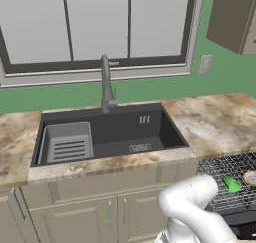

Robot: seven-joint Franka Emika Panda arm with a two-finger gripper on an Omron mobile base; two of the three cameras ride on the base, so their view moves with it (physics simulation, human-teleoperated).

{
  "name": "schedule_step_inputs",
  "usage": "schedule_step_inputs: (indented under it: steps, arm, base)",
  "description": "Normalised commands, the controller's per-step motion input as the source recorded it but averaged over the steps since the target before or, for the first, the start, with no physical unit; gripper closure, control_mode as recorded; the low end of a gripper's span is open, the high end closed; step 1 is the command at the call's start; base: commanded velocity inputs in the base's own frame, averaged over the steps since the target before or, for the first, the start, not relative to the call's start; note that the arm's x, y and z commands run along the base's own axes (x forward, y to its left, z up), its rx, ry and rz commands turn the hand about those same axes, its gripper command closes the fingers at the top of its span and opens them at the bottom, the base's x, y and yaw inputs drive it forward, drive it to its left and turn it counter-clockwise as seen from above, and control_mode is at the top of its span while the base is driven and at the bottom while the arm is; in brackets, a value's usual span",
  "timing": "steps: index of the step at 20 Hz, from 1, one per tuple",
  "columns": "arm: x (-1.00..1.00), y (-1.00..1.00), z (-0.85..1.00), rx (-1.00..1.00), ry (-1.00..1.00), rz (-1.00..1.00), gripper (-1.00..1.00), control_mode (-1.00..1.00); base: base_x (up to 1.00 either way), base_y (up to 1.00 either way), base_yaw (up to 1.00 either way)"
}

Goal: Pick up the cup and bowl from the counter, place them in the dishwasher, and close the dishwasher door.

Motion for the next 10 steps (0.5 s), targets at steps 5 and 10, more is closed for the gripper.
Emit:
schedule_step_inputs:
  steps: [5,10]
  arm:
    - [0.00,-0.21,-0.58,0.00,-0.15,0.12,-1.00,-1.00]
    - [0.06,-0.19,-0.60,-0.01,-0.13,0.12,-1.00,-1.00]
  base:
    - [0.00,0.00,0.00]
    - [0.00,0.00,0.00]
